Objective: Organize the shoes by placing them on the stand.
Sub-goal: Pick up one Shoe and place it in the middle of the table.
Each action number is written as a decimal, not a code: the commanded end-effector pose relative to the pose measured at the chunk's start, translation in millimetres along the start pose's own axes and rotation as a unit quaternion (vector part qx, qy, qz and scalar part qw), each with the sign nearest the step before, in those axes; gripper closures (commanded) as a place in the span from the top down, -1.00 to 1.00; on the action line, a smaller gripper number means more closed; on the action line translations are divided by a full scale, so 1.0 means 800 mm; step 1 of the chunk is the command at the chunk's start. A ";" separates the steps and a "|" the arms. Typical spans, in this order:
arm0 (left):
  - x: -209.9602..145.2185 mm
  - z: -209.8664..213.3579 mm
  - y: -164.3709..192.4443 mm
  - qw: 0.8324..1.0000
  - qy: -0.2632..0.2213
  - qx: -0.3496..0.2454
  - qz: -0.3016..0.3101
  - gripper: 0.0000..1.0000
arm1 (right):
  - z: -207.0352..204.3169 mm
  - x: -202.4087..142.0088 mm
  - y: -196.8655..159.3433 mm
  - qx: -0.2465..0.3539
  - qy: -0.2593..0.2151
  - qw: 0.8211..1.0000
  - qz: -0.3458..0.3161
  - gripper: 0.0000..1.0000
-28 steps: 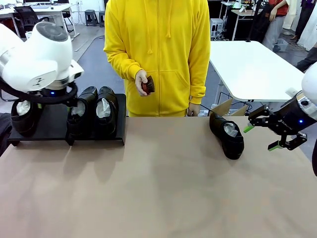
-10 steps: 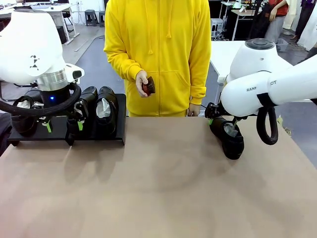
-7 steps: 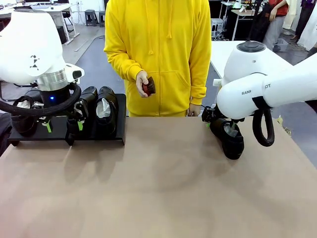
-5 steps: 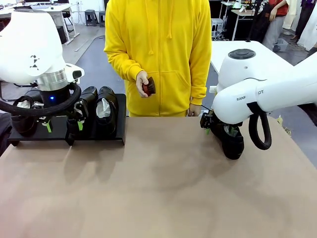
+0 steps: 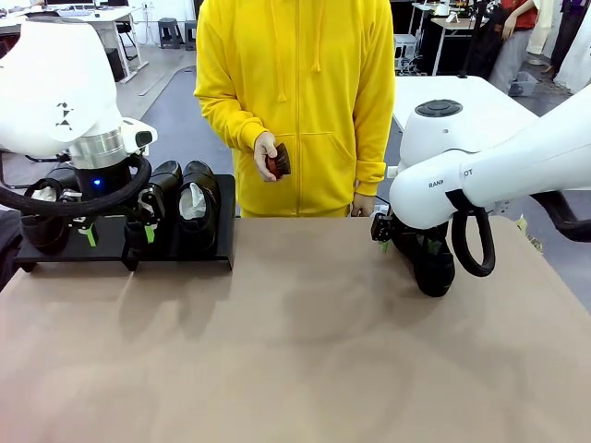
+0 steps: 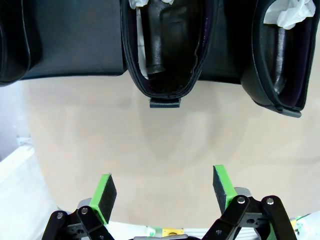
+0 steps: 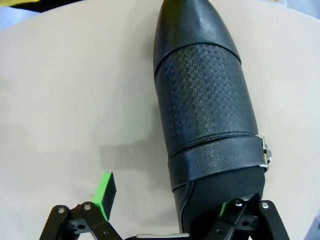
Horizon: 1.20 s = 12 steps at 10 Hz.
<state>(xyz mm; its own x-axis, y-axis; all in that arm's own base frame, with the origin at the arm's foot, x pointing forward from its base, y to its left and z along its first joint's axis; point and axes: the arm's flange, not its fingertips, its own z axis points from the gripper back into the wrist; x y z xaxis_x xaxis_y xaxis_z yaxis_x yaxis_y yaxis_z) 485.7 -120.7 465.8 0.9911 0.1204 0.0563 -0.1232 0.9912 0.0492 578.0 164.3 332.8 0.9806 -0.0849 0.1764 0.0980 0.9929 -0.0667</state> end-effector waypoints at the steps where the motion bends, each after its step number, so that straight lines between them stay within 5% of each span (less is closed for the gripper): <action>1: 0.000 0.001 0.004 1.000 -0.003 0.008 -0.004 1.00 | 0.000 0.006 0.008 -0.008 -0.005 1.000 -0.008 0.30; 4: 0.000 0.001 0.004 1.000 -0.003 0.008 -0.004 1.00 | -0.001 0.003 0.004 -0.017 0.001 1.000 -0.014 -0.88; 10: 0.000 0.001 0.004 1.000 -0.003 0.008 -0.004 1.00 | 0.005 0.006 -0.014 -0.034 0.004 0.999 -0.037 -1.00; 12: 0.000 0.001 0.004 1.000 -0.003 0.008 -0.004 1.00 | 0.050 -0.017 -0.023 0.003 0.006 0.995 -0.101 -1.00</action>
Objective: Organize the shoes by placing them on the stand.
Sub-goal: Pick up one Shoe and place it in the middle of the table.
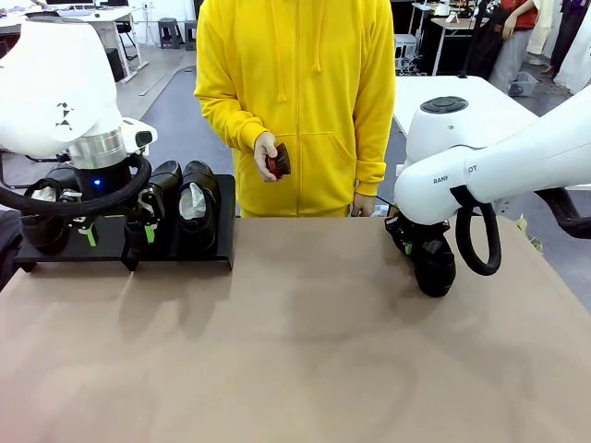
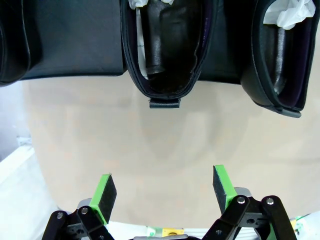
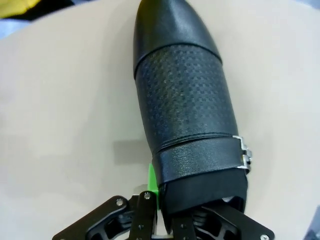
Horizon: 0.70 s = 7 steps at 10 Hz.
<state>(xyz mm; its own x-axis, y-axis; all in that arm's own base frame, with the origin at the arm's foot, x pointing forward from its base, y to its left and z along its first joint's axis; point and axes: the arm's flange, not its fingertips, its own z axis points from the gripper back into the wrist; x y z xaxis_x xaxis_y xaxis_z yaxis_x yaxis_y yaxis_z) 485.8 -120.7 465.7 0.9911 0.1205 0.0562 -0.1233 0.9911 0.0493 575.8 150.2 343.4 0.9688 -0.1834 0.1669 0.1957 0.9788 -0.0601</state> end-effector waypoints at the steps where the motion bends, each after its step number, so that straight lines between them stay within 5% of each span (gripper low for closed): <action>1: 0.000 0.001 0.004 1.000 -0.003 0.008 -0.004 1.00 | 0.084 -0.051 -0.015 0.016 -0.016 0.995 -0.094 -1.00; 3: 0.000 0.001 0.004 1.000 -0.003 0.008 -0.004 1.00 | 0.152 -0.126 -0.029 0.044 -0.067 0.988 -0.132 -1.00; 6: 0.000 0.001 0.004 1.000 -0.003 0.008 -0.004 1.00 | 0.191 -0.210 -0.037 0.076 -0.060 0.990 -0.099 -1.00; 7: 0.000 0.001 0.004 1.000 -0.003 0.008 -0.004 1.00 | 0.174 -0.160 -0.026 0.058 -0.054 0.990 -0.119 -1.00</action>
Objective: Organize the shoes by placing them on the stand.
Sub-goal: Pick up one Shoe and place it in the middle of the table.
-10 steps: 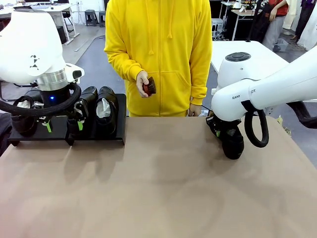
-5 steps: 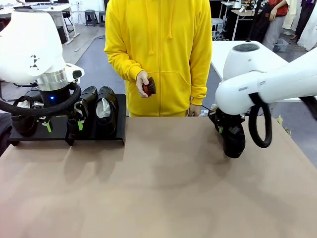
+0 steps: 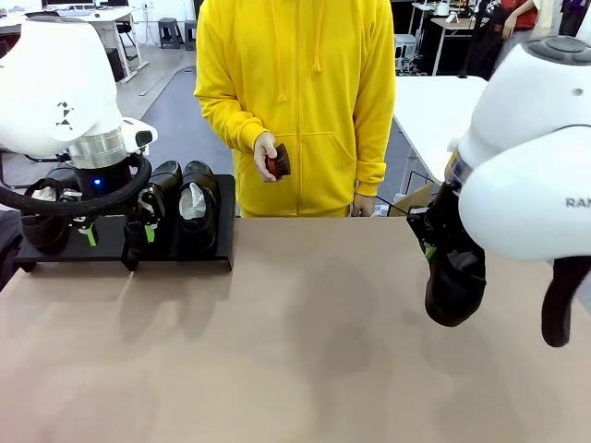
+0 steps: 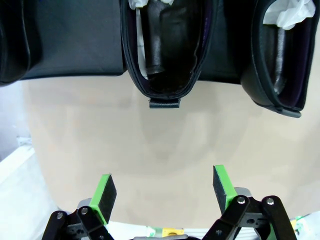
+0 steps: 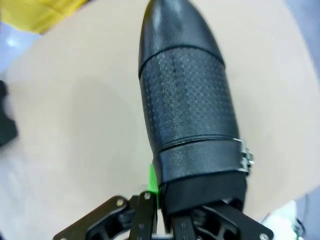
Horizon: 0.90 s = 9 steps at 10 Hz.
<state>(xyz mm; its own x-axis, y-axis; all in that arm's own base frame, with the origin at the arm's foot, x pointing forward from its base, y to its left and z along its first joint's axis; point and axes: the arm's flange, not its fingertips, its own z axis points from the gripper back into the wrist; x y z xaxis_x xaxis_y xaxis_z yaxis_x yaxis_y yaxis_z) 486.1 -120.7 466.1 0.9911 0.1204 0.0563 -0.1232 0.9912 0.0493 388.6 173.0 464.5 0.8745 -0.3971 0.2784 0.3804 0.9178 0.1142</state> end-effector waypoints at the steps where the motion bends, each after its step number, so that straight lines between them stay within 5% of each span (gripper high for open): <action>1: -0.001 0.001 0.004 1.000 -0.003 0.008 -0.004 1.00 | -0.019 0.044 0.009 -0.005 0.005 1.000 -0.004 -1.00; 4: -0.001 0.001 0.004 1.000 -0.003 0.008 -0.004 1.00 | -0.019 0.023 -0.003 -0.011 0.007 1.000 -0.010 -1.00; 9: -0.001 0.001 0.004 1.000 -0.003 0.008 -0.004 1.00 | -0.035 -0.139 0.173 0.001 0.008 0.993 0.120 -1.00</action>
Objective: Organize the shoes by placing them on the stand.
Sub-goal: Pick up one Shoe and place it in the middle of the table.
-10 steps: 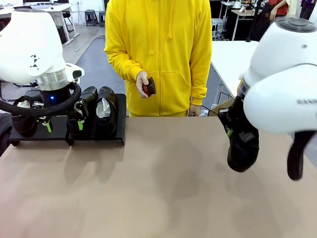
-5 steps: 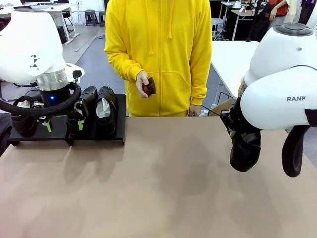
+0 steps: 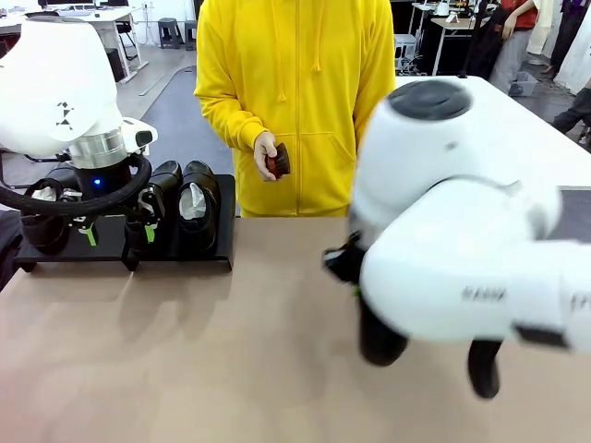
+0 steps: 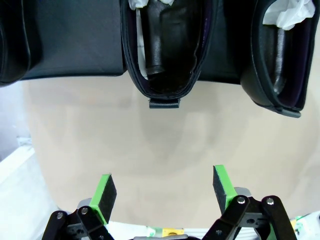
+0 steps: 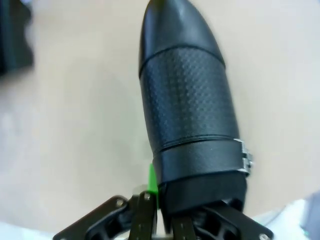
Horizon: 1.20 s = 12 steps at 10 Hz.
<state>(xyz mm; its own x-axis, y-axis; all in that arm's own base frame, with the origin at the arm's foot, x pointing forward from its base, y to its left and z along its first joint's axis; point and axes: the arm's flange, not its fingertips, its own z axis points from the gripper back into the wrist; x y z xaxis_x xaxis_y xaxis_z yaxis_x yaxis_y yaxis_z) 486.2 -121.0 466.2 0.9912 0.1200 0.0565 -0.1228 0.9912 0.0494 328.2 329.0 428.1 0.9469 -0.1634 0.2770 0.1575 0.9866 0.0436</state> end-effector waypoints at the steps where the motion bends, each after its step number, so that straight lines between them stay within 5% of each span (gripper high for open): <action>1: -0.001 0.001 0.004 1.000 -0.002 0.008 -0.004 1.00 | -0.033 0.013 0.047 -0.001 0.009 1.000 0.013 -1.00; 6: -0.001 0.001 0.004 1.000 -0.002 0.008 -0.004 1.00 | -0.097 -0.001 0.099 -0.008 0.035 0.999 0.008 -1.00; 7: -0.001 0.001 0.004 1.000 -0.002 0.008 -0.004 1.00 | -0.106 -0.004 0.104 -0.011 0.042 0.999 0.004 -0.84; 12: -0.001 0.001 0.004 1.000 -0.002 0.008 -0.004 1.00 | -0.074 -0.005 0.083 0.011 0.059 0.998 -0.037 0.91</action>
<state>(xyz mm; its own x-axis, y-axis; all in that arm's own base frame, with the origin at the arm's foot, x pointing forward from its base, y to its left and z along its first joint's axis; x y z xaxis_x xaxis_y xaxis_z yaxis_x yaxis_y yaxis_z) 486.2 -120.8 466.1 0.9912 0.1202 0.0562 -0.1230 0.9912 0.0495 357.5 400.5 360.5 0.9686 -0.1930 0.1567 0.1853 0.9807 0.0626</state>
